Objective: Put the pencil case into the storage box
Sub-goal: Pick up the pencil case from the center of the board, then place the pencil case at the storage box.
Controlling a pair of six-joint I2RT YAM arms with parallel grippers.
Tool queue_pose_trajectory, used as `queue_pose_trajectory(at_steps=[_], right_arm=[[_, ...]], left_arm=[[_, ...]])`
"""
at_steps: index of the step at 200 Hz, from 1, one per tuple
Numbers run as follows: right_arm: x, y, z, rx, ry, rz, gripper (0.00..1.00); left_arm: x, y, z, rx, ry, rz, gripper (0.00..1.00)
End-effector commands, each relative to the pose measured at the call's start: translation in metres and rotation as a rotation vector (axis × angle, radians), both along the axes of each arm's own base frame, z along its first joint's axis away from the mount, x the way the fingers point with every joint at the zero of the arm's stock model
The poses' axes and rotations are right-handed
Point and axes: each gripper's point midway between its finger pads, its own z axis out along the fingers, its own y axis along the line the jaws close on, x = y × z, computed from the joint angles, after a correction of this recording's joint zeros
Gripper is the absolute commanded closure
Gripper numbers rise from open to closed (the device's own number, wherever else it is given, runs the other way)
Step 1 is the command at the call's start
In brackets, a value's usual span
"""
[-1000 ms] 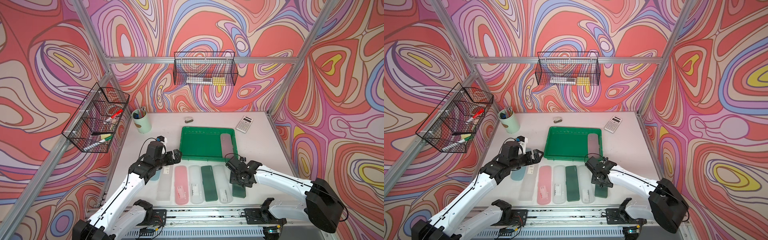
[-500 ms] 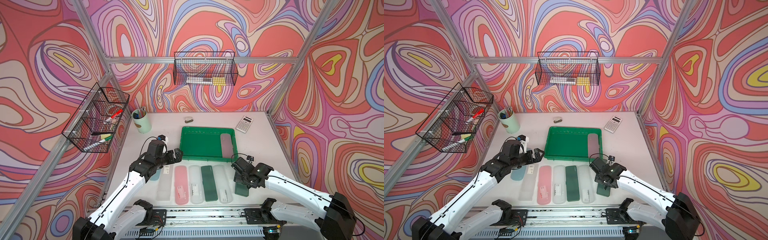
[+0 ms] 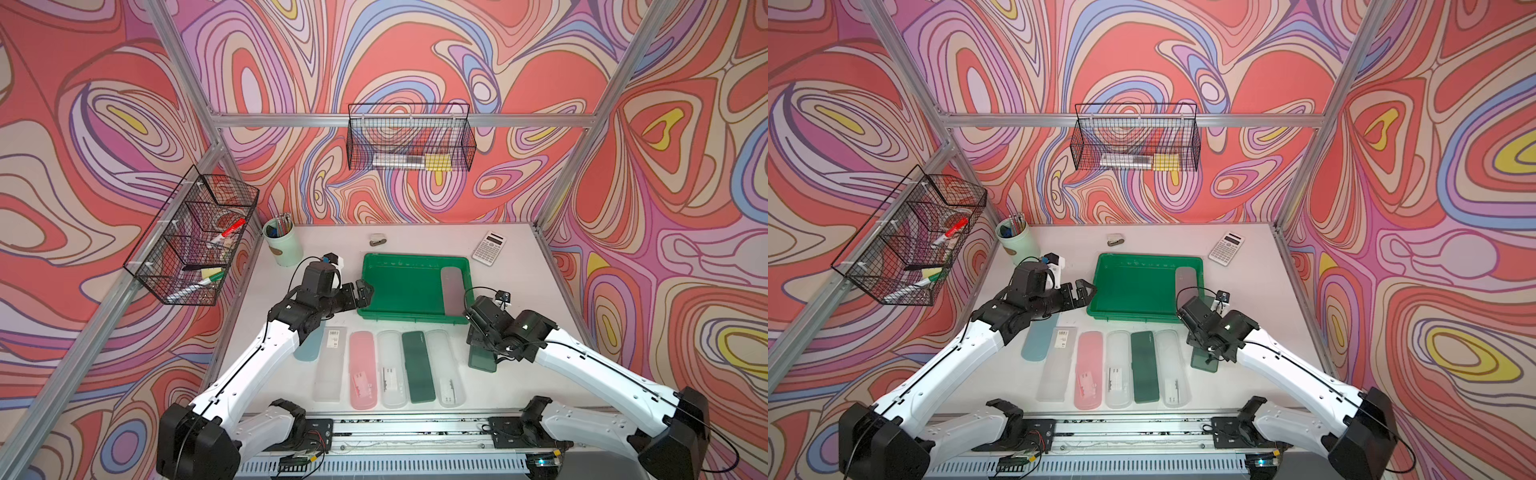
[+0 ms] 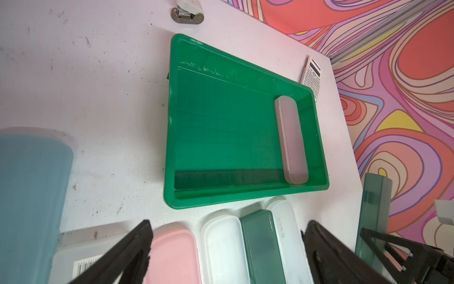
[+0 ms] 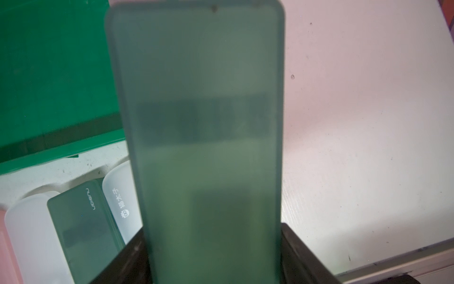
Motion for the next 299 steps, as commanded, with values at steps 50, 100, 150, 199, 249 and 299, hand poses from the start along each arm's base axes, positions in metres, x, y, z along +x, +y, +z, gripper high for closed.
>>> queue_pose_trajectory(at_steps=[50, 100, 150, 199, 249, 299], right_arm=[[0.099, 0.082, 0.057, -0.019, -0.128, 0.245, 0.52], [0.188, 0.114, 0.034, 0.022, -0.143, 0.329, 0.53], [0.225, 0.128, -0.021, 0.016, -0.085, 0.347, 0.55], [0.213, 0.123, -0.05, 0.06, -0.045, 0.272, 0.55], [0.199, 0.118, -0.062, 0.083, -0.022, 0.242, 0.55], [0.2, 0.115, -0.066, 0.061, -0.017, 0.238, 0.27]], left_arm=[[0.043, -0.017, 0.018, -0.006, -0.045, -0.021, 0.01], [0.051, -0.02, 0.017, -0.004, -0.044, -0.038, 0.01], [0.045, -0.012, 0.006, 0.039, -0.033, -0.03, 0.01], [0.038, -0.011, -0.001, 0.033, -0.021, -0.027, 0.01], [0.039, -0.012, -0.01, 0.031, -0.003, -0.027, 0.01], [0.039, -0.012, -0.015, 0.031, 0.008, -0.025, 0.01]])
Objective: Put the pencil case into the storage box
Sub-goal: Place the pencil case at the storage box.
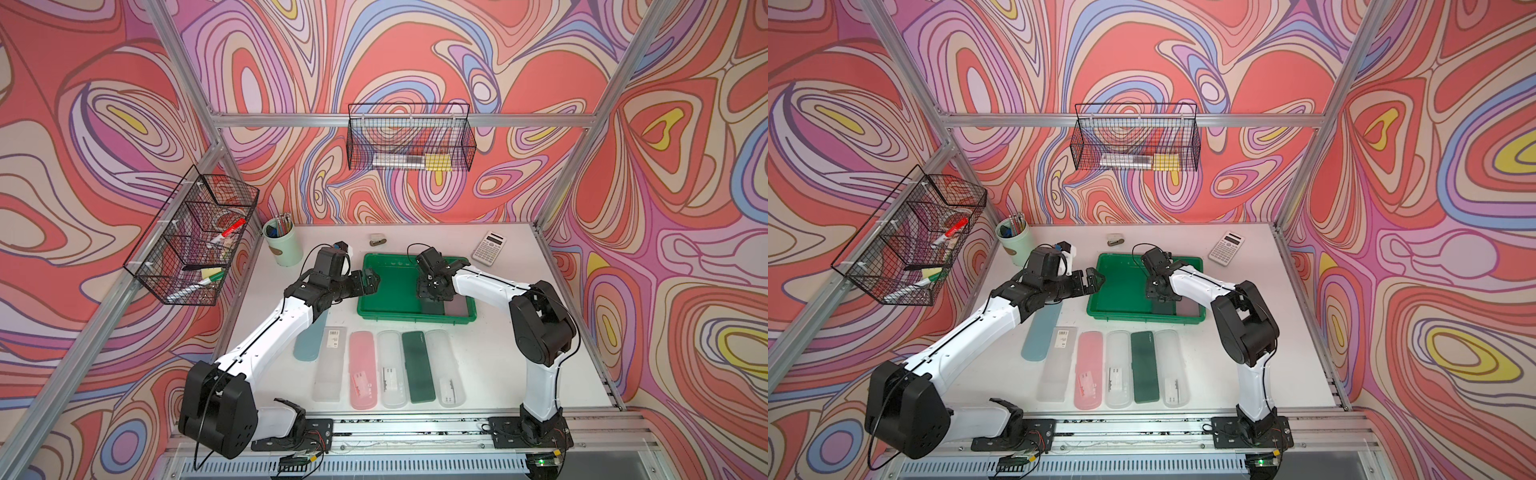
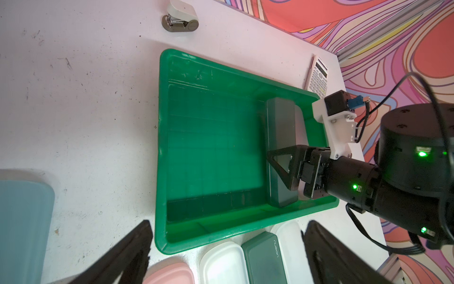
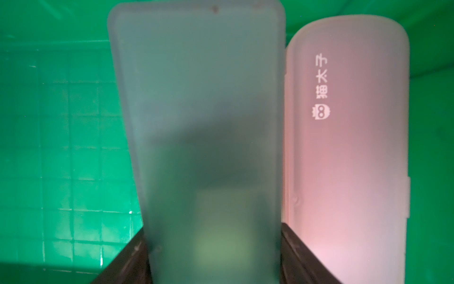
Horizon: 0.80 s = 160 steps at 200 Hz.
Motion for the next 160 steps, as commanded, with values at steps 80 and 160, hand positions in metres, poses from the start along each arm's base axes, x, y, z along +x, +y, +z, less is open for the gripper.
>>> queue_pose_trajectory(at_steps=[80, 160], right_arm=[[0.019, -0.003, 0.065, -0.024, -0.138, 0.007, 0.2], [0.025, 0.06, 0.019, 0.143, -0.073, 0.095, 0.32]], left_arm=[[-0.002, 0.01, -0.029, 0.025, 0.036, 0.047, 0.01], [-0.001, 0.014, -0.042, 0.028, 0.038, 0.069, 0.01]])
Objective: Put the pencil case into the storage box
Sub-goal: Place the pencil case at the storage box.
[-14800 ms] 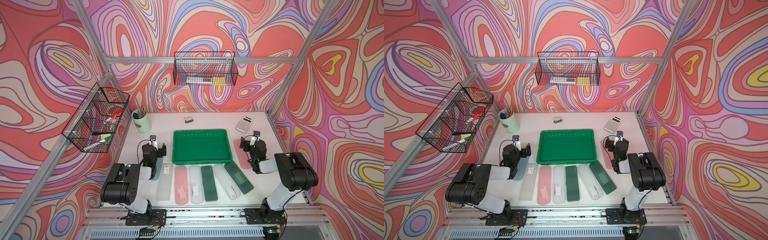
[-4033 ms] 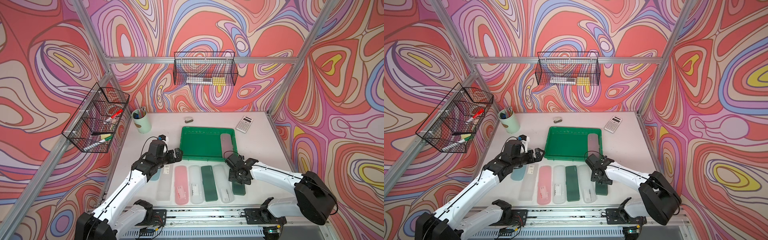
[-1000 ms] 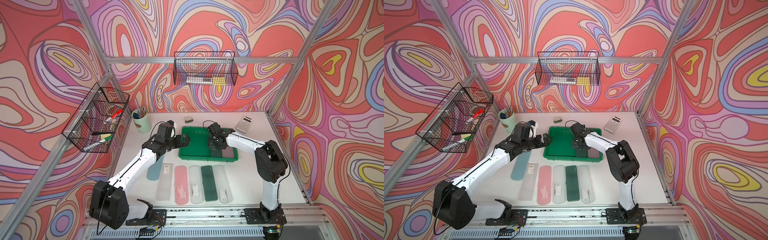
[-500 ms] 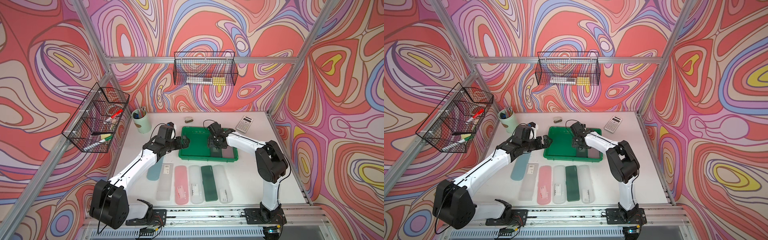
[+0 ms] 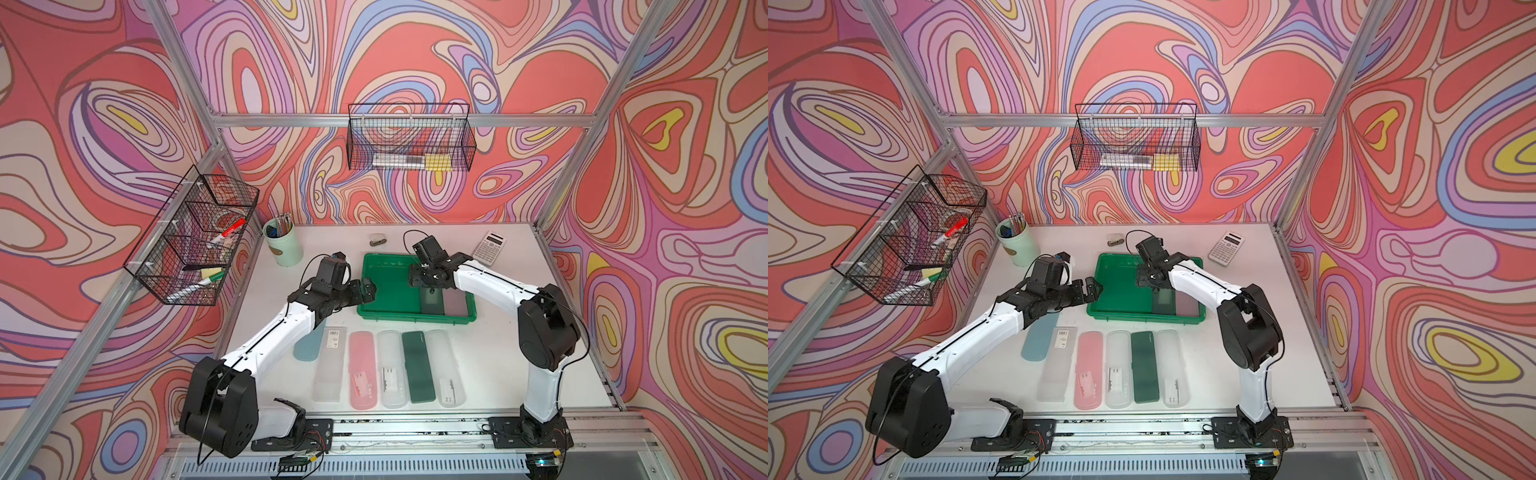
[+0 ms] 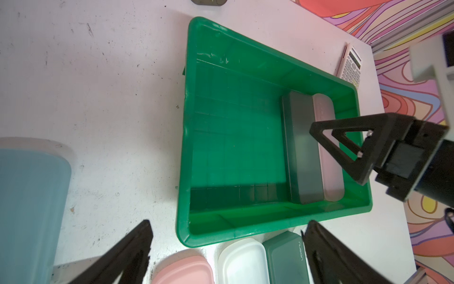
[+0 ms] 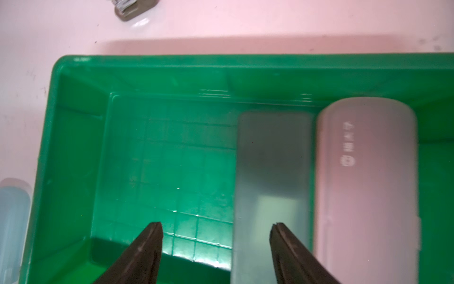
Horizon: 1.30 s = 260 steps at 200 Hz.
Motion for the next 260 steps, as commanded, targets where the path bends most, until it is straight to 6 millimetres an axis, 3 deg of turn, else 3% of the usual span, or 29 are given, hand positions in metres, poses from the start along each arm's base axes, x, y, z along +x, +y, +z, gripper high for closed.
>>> queue_pose_trajectory(at_steps=[1, 33, 74, 152, 178, 195, 215, 260], right_arm=[[0.003, 0.014, -0.026, 0.023, 0.037, 0.001, 0.32], [0.003, 0.01, -0.043, 0.005, 0.05, -0.025, 0.33], [-0.005, -0.009, -0.06, -0.089, 0.072, -0.045, 0.34], [-0.006, -0.027, -0.036, -0.149, 0.019, -0.067, 0.34], [-0.003, -0.029, -0.014, -0.153, -0.025, -0.068, 0.34], [-0.003, -0.041, -0.005, -0.218, -0.038, -0.091, 0.31], [-0.001, -0.047, -0.008, -0.261, -0.043, -0.087, 0.24], [0.004, -0.031, -0.023, -0.237, -0.02, -0.04, 0.17]], left_arm=[[0.006, 0.001, -0.002, -0.017, -0.014, 0.016, 0.01], [0.0, -0.004, -0.005, -0.034, 0.008, -0.01, 0.01], [-0.008, -0.005, -0.007, -0.047, 0.015, -0.034, 0.01], [-0.02, 0.006, -0.015, -0.011, 0.026, -0.01, 0.01], [-0.019, 0.007, -0.017, -0.006, 0.03, -0.003, 0.01], [-0.019, 0.007, -0.018, -0.009, 0.033, 0.0, 0.01], [-0.021, 0.006, -0.018, -0.017, 0.041, 0.001, 0.01], [-0.02, 0.012, -0.016, -0.007, 0.029, 0.037, 0.01]])
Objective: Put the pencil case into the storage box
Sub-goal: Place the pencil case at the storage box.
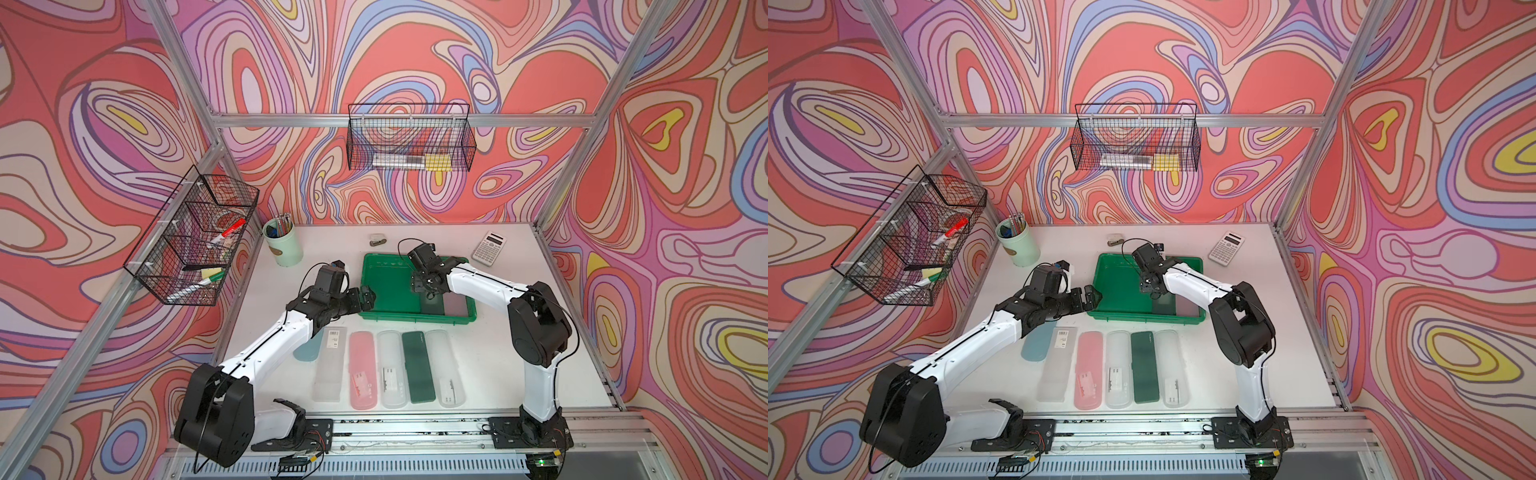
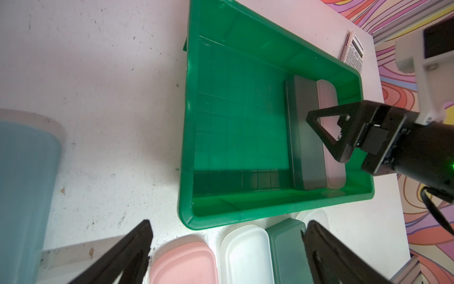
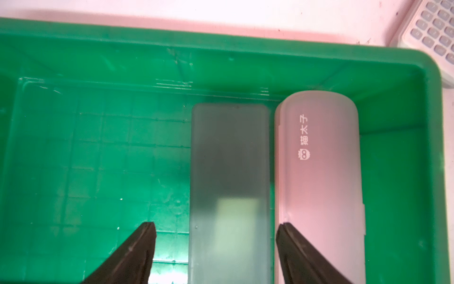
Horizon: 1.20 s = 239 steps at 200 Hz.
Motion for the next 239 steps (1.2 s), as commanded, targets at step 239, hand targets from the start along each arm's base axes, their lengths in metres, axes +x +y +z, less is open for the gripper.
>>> queue_pose_trajectory(at_steps=[239], right_arm=[[-0.015, -0.019, 0.053, 0.039, -0.052, 0.064, 0.11]], left_arm=[[0.081, -0.004, -0.045, 0.201, 0.137, -0.046, 0.01]])
